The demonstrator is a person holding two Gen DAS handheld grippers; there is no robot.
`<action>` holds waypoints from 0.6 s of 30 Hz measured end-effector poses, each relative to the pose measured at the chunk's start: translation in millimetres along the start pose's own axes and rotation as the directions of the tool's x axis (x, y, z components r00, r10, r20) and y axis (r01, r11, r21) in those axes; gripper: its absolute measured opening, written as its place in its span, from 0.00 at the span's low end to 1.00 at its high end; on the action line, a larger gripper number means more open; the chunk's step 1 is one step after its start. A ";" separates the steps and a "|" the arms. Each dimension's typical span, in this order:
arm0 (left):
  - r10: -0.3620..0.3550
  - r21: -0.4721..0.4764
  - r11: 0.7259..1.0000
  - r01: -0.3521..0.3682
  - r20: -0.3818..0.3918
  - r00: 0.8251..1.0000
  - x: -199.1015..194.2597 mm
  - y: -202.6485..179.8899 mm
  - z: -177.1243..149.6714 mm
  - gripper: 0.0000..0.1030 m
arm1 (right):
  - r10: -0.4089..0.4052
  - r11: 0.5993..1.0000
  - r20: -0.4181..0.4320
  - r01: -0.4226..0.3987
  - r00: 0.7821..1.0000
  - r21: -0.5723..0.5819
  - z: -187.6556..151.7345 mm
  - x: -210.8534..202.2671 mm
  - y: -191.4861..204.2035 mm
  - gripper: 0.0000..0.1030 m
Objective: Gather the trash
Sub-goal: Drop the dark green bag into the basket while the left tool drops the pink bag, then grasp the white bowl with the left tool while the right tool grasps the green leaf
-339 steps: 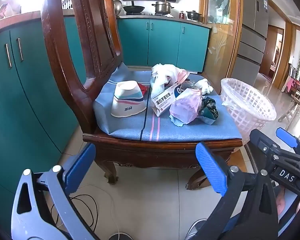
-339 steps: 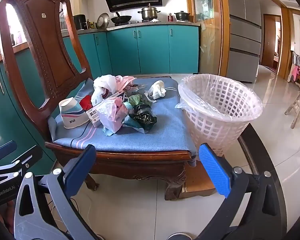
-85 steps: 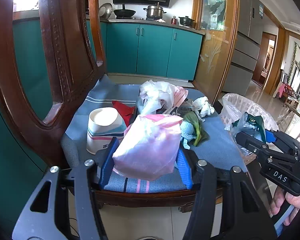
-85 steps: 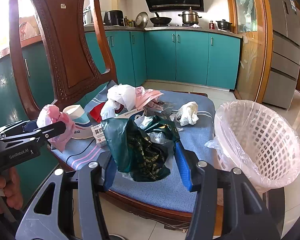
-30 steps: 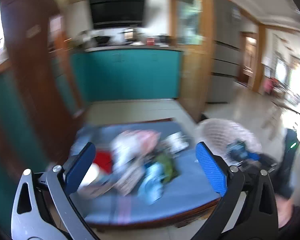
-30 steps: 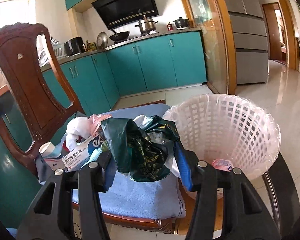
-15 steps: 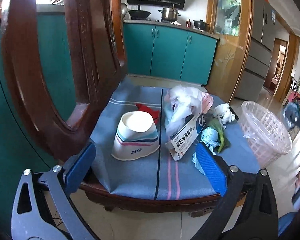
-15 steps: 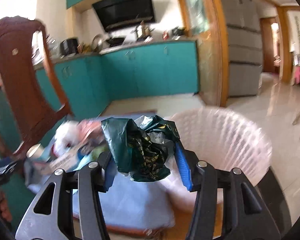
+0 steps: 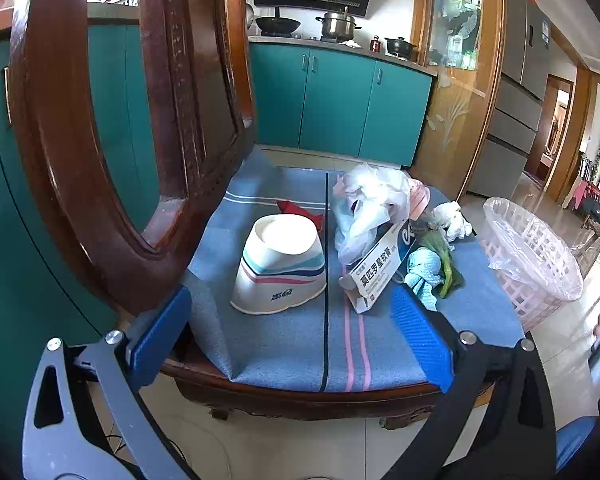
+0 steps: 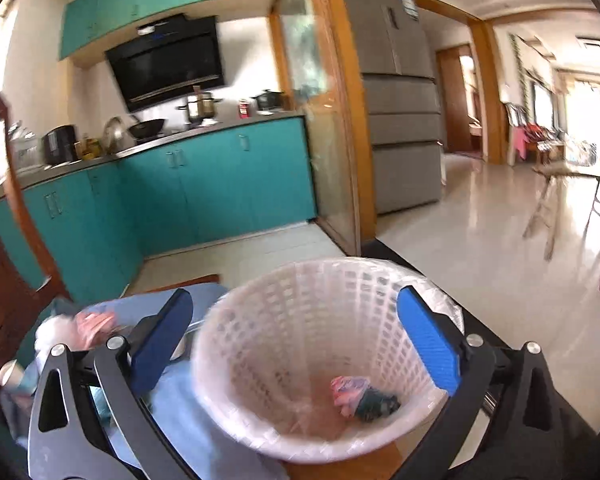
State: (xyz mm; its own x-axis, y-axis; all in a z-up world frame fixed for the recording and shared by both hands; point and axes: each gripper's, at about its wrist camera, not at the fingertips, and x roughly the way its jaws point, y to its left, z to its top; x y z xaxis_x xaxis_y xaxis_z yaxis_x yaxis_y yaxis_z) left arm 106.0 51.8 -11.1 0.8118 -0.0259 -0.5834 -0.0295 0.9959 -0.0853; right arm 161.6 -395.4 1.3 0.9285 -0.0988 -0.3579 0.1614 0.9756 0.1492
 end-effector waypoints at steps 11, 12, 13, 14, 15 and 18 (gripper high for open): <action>0.021 0.020 1.000 -0.021 -0.017 1.000 4.3 -6.8 -2.0 0.97 | 0.187 0.933 -0.140 -0.220 0.972 -0.284 -50.7 -25.6 101.7 0.97; 0.024 0.023 0.999 -0.024 -0.020 1.000 4.5 -7.0 -2.0 0.97 | 0.193 0.928 -0.148 -0.229 0.970 -0.292 -52.9 -25.7 103.7 0.97; 0.026 0.023 0.999 -0.026 -0.020 0.999 4.7 -7.4 -2.2 0.97 | 0.197 0.925 -0.156 -0.236 0.968 -0.298 -54.7 -25.9 106.8 0.97; 0.027 0.024 0.999 -0.026 -0.021 0.999 4.8 -7.5 -2.3 0.97 | 0.198 0.922 -0.165 -0.241 0.966 -0.302 -55.6 -25.0 107.8 0.97; 0.027 0.024 0.999 -0.027 -0.022 0.999 4.8 -7.8 -2.4 0.97 | 0.198 0.923 -0.169 -0.242 0.965 -0.300 -53.4 -23.0 107.5 0.97; 0.031 0.023 0.999 -0.030 -0.026 0.999 5.3 -8.0 -2.7 0.97 | 0.202 0.931 -0.181 -0.246 0.963 -0.270 -51.4 -18.4 102.0 0.97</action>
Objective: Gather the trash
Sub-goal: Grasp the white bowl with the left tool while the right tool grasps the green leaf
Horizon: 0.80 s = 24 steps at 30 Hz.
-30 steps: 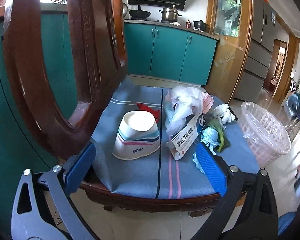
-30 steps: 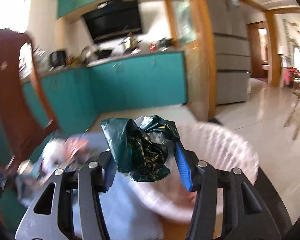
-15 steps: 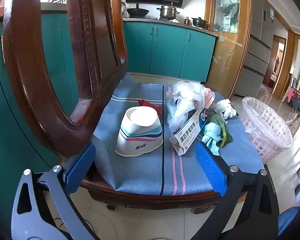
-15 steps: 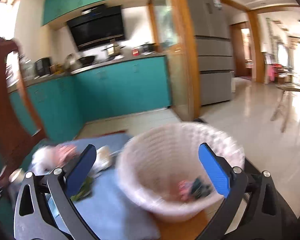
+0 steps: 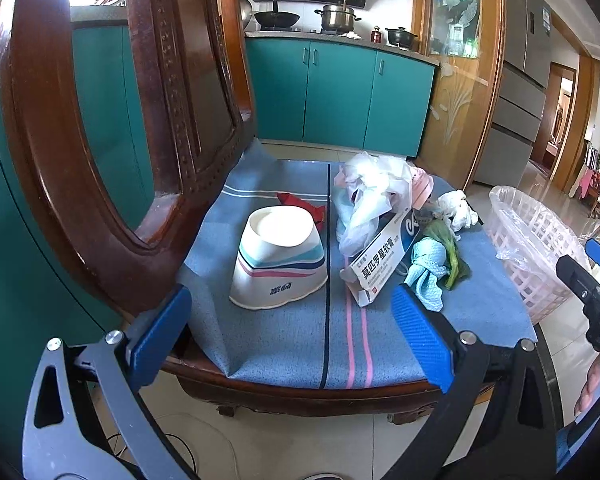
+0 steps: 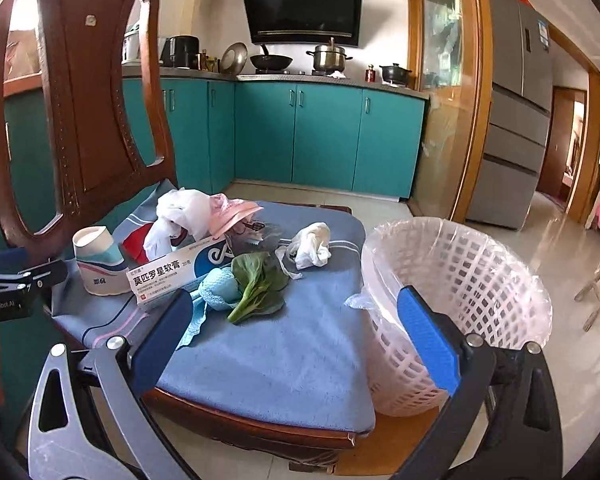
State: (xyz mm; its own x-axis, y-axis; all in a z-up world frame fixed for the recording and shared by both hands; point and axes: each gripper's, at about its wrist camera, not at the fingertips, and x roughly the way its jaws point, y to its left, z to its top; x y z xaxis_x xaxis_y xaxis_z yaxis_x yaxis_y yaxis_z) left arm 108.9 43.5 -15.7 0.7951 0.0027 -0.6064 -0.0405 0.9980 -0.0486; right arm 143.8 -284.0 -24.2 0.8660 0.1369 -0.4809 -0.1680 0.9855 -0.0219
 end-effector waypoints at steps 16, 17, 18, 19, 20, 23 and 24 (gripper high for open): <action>0.006 -0.003 1.000 -0.006 -0.013 1.000 2.8 -0.4 -1.3 0.97 | 0.006 1.000 -0.010 -0.006 1.000 0.011 -2.5 1.6 1.0 0.97; 0.006 -0.004 1.000 -0.007 -0.012 1.000 2.7 -0.4 -1.4 0.97 | 0.006 1.000 -0.011 -0.006 1.000 0.010 -2.5 1.6 1.1 0.97; 0.007 -0.004 1.000 -0.007 -0.011 1.000 2.7 -0.4 -1.4 0.97 | 0.006 1.000 -0.013 -0.006 1.000 0.009 -2.6 2.2 1.1 0.97; 0.008 -0.003 1.000 -0.008 -0.012 1.000 2.7 -0.4 -1.3 0.97 | 0.008 1.000 -0.013 -0.008 1.000 0.008 -2.6 2.3 1.3 0.97; 0.008 -0.005 1.000 -0.008 -0.011 1.000 2.7 -0.2 -1.2 0.97 | 0.010 1.000 -0.013 -0.010 1.000 0.007 -2.5 2.3 1.6 0.97; 0.015 -0.016 1.000 -0.015 -0.012 1.000 4.7 1.4 -0.4 0.97 | 0.013 1.000 -0.018 -0.013 1.000 0.002 -2.8 3.9 3.2 0.97; 0.018 -0.024 1.000 -0.018 -0.015 1.000 7.1 2.1 0.7 0.97 | 0.015 1.000 -0.021 -0.015 1.000 0.002 -3.0 4.6 3.9 0.97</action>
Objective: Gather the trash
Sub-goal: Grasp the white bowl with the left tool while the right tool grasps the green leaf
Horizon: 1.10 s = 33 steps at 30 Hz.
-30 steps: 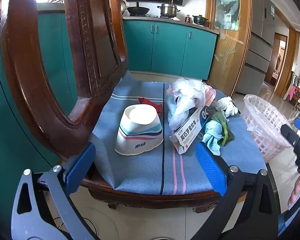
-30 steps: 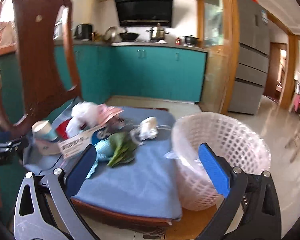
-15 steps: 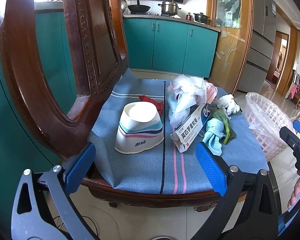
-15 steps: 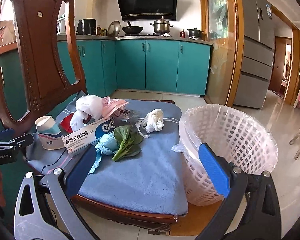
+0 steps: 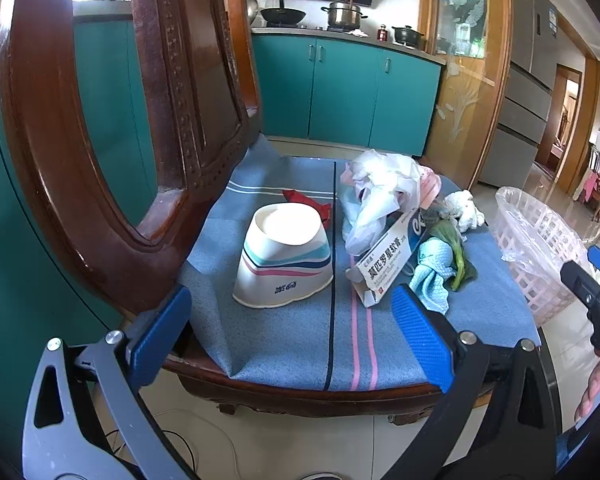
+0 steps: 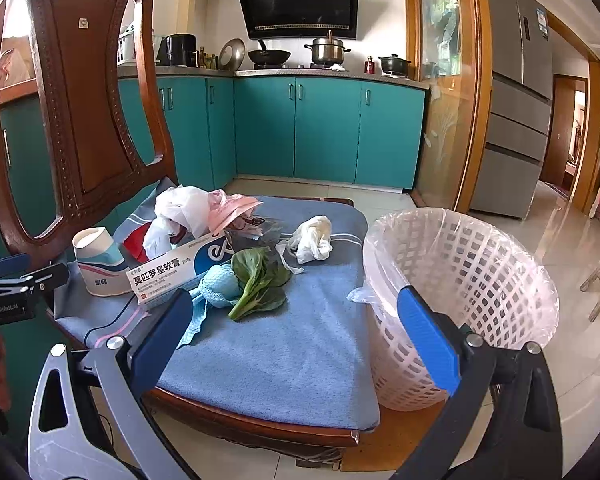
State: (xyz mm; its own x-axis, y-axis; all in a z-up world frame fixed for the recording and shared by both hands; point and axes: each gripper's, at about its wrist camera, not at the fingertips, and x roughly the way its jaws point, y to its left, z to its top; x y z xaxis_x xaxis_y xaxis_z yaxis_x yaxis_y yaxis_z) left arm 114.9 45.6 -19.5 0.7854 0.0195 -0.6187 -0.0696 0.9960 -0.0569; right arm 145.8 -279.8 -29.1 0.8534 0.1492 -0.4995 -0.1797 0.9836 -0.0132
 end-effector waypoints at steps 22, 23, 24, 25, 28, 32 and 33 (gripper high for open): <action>0.153 -0.037 0.987 -0.154 -0.029 0.988 83.4 -16.4 34.8 0.97 | 0.045 0.997 -0.174 -0.032 0.984 0.075 4.7 69.0 15.4 0.97; 0.152 -0.042 0.987 -0.154 -0.033 0.988 87.0 -14.2 35.6 0.97 | 0.044 0.996 -0.194 -0.029 0.980 0.084 4.0 77.5 14.9 0.94; 0.154 -0.044 0.987 -0.156 -0.035 0.987 89.3 -13.4 36.3 0.97 | 0.037 0.996 -0.222 -0.017 0.974 0.091 3.8 88.1 14.0 0.88; 0.155 -0.048 0.986 -0.157 -0.035 0.987 91.2 -12.0 36.9 0.97 | 0.029 0.995 -0.251 -0.003 0.968 0.103 3.2 98.7 12.2 0.85; 0.153 -0.042 0.987 -0.154 -0.033 0.988 94.6 -10.9 38.9 0.97 | 0.014 0.993 -0.299 0.023 0.954 0.120 1.7 120.3 10.5 0.74; 0.144 -0.026 0.989 -0.145 -0.031 0.989 97.2 -13.3 39.5 0.97 | -0.018 0.996 -0.326 0.046 0.945 0.077 1.3 139.3 20.4 0.69; 0.141 -0.024 0.990 -0.142 -0.030 0.990 97.8 -13.9 39.7 0.97 | -0.019 0.996 -0.328 0.044 0.945 0.071 1.4 141.9 23.2 0.68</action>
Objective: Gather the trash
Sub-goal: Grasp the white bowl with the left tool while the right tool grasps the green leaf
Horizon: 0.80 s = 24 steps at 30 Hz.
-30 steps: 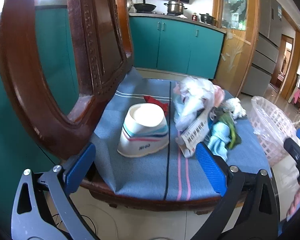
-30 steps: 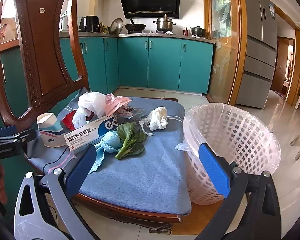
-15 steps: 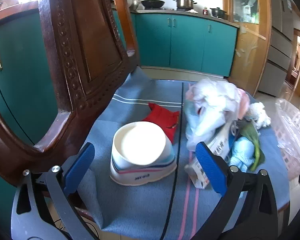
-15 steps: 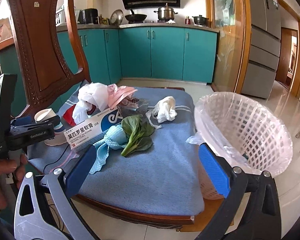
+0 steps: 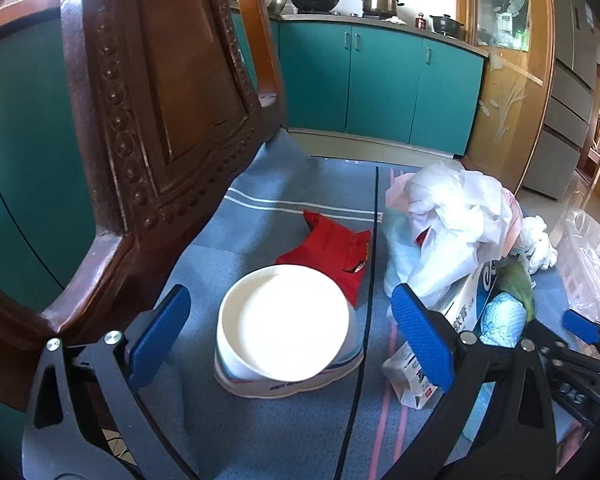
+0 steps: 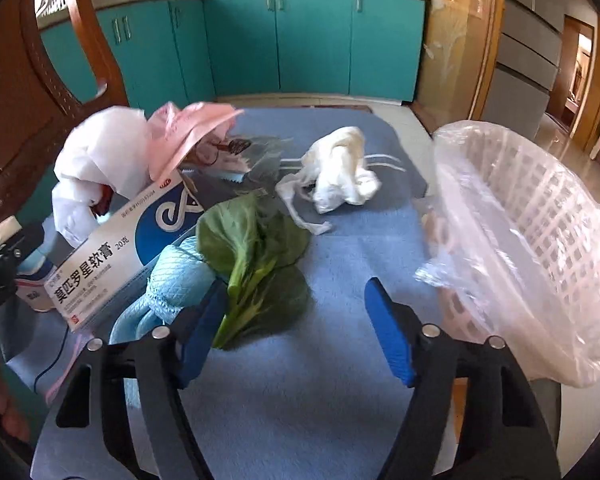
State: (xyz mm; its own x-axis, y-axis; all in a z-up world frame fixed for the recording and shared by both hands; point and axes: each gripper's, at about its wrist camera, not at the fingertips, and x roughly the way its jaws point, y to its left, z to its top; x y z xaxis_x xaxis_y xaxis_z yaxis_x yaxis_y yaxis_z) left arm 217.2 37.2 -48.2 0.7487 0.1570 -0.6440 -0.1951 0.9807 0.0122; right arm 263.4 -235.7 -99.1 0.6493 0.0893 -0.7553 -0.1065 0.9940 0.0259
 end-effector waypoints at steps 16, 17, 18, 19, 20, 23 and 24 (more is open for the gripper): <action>-0.128 -0.065 0.989 0.133 0.077 0.989 -21.4 18.2 10.0 0.67 | 0.097 0.995 0.027 -0.097 0.995 0.004 4.3 -20.3 -11.6 0.12; -0.128 -0.064 0.989 0.134 0.096 0.987 -27.1 19.3 11.3 0.67 | 0.102 0.995 0.042 -0.103 0.994 0.015 4.8 -25.5 -16.3 0.12; -0.128 -0.063 0.989 0.136 0.117 0.985 -34.5 20.7 12.5 0.67 | 0.117 0.993 0.053 -0.119 0.992 0.025 5.0 -29.8 -21.1 0.11; -0.131 -0.065 0.988 0.141 0.144 0.981 -43.3 22.8 13.4 0.67 | 0.132 0.990 0.060 -0.134 0.989 0.036 4.3 -35.2 -26.5 0.11; -0.139 -0.063 0.987 0.150 0.162 0.977 -51.9 24.2 13.9 0.67 | 0.169 0.983 0.077 -0.174 0.983 0.062 3.5 -42.8 -34.0 0.11; -0.171 -0.035 0.983 0.181 0.199 0.965 -75.6 25.2 10.1 0.67 | 0.230 0.967 0.126 -0.241 0.965 0.083 0.9 -66.0 -47.5 0.11; -0.175 -0.025 0.983 0.184 0.208 0.962 -82.3 24.6 8.3 0.67 | 0.251 0.961 0.145 -0.265 0.957 0.082 -1.1 -74.5 -50.3 0.11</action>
State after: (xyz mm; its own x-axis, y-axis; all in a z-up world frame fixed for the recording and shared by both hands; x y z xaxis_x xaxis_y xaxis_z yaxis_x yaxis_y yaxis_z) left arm 156.0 49.4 11.5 0.8865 0.0036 -0.4627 -0.0698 0.9895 -0.1262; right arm 219.5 -292.4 -44.8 0.7040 0.3442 -0.6212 -0.2124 0.9367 0.2784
